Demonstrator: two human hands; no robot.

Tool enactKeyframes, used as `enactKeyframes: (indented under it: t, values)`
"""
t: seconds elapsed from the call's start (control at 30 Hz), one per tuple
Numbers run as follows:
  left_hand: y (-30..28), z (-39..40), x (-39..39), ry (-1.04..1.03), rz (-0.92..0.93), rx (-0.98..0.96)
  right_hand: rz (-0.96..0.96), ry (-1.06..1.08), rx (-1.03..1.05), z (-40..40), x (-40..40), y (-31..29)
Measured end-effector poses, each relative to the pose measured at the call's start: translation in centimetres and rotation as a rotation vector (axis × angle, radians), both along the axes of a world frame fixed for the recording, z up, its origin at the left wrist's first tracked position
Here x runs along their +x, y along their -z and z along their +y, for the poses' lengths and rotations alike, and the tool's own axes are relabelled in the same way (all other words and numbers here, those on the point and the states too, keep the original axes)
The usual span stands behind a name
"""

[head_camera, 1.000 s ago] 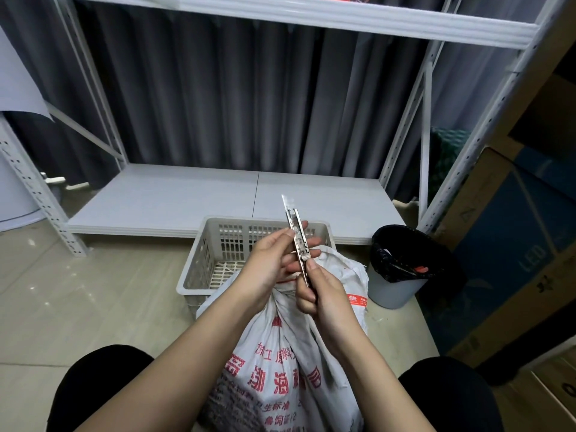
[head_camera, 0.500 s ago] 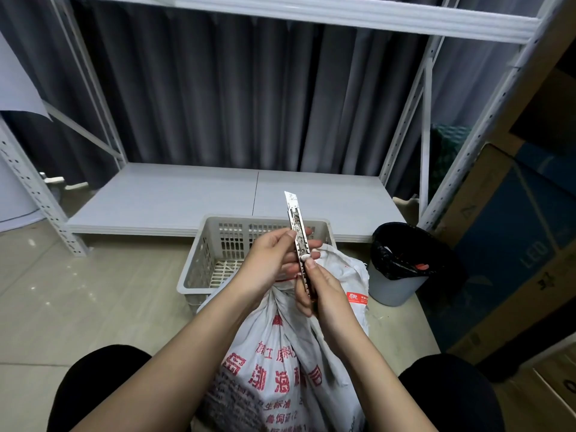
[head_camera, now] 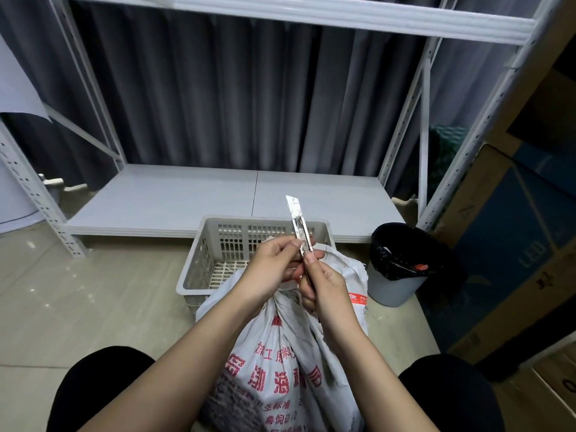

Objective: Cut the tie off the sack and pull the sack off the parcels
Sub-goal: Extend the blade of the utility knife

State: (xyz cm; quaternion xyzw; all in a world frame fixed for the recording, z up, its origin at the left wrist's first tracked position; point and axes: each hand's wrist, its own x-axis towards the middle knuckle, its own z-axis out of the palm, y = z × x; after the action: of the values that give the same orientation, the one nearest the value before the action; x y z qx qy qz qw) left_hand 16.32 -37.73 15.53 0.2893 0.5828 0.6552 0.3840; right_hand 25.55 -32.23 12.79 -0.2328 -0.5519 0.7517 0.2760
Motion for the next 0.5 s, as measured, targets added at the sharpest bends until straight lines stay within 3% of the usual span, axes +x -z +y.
enactKeyframes:
  t: [0.3,0.43,0.5]
  values:
    - [0.26,-0.23,0.1,-0.001,0.058,-0.032,-0.105,0.025,-0.022,-0.33,-0.01,-0.03]
    - [0.52,-0.06,0.42,-0.034,0.095,-0.039,0.017,-0.107,-0.174,0.04,0.07,0.34]
    - [0.35,-0.03,0.52,-0.059,0.04,-0.041,0.042,-0.12,-0.133,-0.11,0.14,0.36]
